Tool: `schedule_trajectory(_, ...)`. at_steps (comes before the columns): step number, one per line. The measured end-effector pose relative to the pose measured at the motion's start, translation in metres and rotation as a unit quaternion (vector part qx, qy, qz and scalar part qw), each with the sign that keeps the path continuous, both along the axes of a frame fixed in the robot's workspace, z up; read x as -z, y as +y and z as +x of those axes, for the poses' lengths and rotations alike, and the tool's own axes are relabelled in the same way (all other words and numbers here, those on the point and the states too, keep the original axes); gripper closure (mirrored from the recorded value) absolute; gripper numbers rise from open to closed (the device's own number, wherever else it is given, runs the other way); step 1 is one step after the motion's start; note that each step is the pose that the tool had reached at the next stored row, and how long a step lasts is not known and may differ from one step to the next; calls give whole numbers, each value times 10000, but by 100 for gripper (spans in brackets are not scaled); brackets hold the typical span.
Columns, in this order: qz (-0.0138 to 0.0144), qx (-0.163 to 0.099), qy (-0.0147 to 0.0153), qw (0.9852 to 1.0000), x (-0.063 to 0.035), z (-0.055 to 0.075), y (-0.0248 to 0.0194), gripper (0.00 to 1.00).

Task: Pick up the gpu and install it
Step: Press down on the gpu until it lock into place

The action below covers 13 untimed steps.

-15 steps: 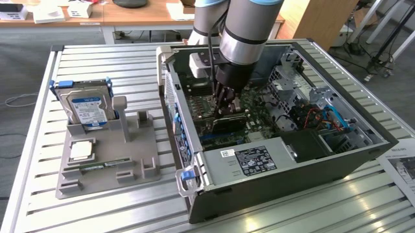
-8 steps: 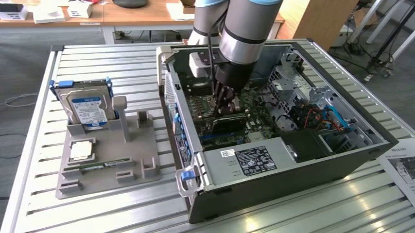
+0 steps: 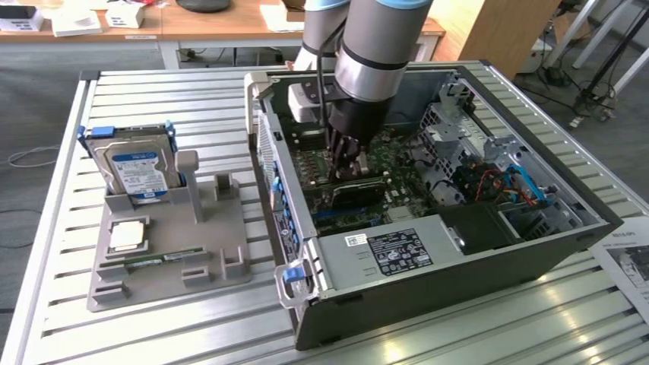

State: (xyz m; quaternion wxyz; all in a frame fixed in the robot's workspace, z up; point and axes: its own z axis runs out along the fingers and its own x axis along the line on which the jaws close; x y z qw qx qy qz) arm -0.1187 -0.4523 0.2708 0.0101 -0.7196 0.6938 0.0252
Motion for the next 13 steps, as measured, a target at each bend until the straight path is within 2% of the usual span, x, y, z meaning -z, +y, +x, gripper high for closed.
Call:
schedule_trajectory(3,1,0,-1,10000,13,0,29,89)
schedule_trajectory(8,0,1,0,10000,22,1,29,89)
schedule_trajectory(13,1,0,0,10000,26,27,-8,89)
